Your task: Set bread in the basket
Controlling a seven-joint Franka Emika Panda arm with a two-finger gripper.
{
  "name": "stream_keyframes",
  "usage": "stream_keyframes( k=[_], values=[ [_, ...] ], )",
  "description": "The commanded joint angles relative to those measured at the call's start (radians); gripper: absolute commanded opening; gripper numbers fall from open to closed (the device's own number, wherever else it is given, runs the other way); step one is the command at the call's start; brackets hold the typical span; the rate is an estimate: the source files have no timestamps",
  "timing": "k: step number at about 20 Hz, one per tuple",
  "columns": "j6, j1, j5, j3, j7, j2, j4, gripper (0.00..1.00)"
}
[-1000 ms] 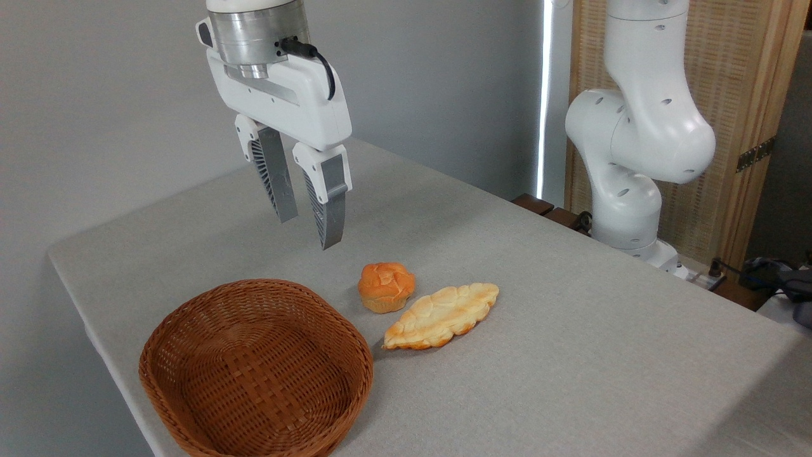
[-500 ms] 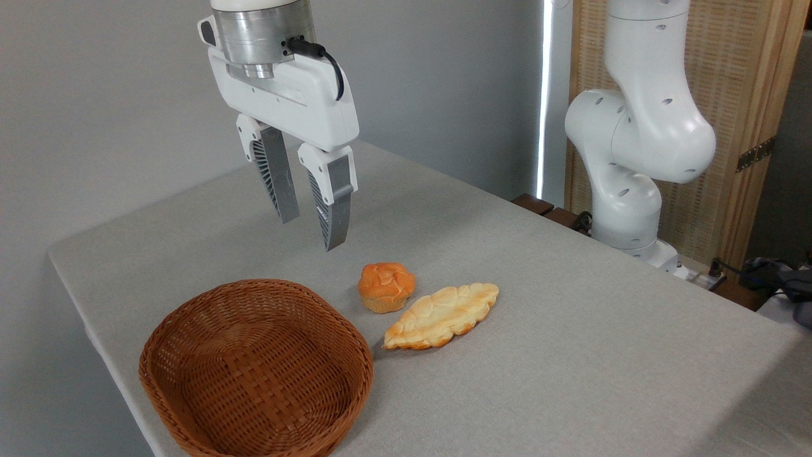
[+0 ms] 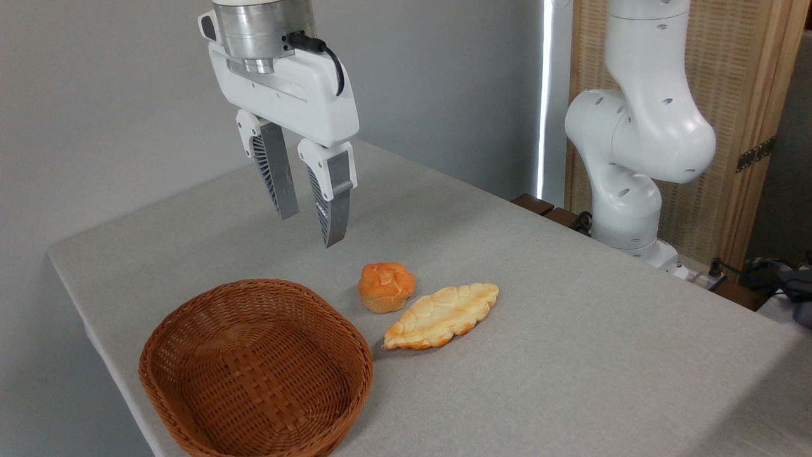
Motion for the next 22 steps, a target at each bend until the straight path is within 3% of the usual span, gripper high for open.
stream_keyframes(
  k=[1,17,20,22],
  values=[
    [-0.026,-0.002,-0.020,0.005,0.020,-0.003,0.006,1.00],
    [-0.026,-0.009,-0.020,-0.006,0.023,-0.003,-0.008,1.00],
    [-0.011,-0.009,-0.018,-0.028,0.053,-0.032,-0.071,1.00],
    [0.015,-0.009,-0.018,-0.029,0.130,-0.081,-0.152,1.00]
  ],
)
